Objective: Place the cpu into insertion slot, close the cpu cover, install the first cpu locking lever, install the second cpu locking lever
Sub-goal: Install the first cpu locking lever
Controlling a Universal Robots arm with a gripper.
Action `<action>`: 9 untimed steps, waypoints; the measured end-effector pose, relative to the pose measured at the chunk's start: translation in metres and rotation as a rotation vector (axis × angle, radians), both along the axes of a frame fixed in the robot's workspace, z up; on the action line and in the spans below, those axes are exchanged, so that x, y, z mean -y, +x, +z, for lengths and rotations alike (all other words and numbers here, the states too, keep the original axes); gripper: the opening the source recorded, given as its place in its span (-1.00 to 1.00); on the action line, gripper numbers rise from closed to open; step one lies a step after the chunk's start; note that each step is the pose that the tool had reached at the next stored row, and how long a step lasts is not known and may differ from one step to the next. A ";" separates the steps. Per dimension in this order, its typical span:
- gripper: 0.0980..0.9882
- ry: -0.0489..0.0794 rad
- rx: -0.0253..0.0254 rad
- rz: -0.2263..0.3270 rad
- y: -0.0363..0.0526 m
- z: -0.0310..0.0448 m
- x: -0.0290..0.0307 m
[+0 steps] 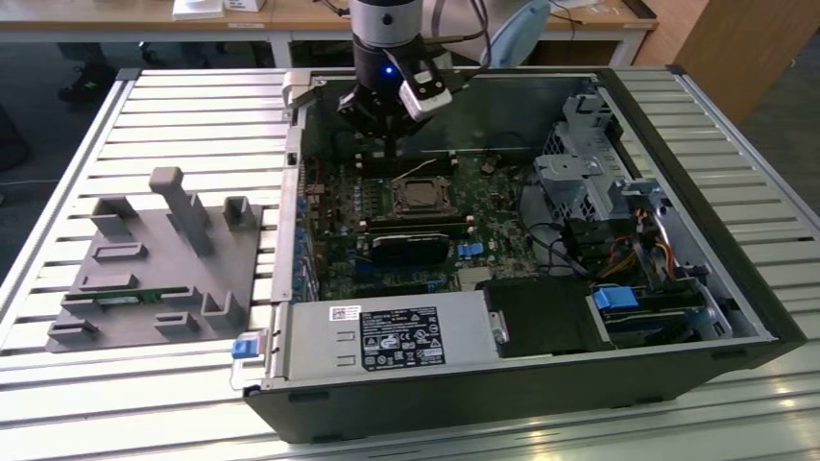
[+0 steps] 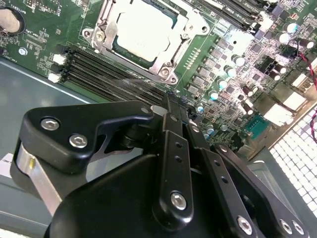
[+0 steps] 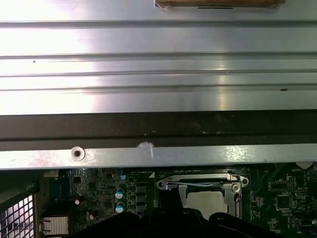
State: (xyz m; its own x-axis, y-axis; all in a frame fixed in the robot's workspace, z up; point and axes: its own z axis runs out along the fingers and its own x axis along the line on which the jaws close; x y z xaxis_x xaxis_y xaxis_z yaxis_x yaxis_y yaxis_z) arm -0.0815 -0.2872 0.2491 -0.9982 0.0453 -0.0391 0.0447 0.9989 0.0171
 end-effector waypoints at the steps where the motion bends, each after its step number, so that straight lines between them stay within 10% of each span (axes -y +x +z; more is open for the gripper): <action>1: -0.96 0.000 0.0000 0.000 0.0003 0.0000 0.0000; 9: -0.96 0.000 0.0000 0.000 0.0030 0.0000 0.0000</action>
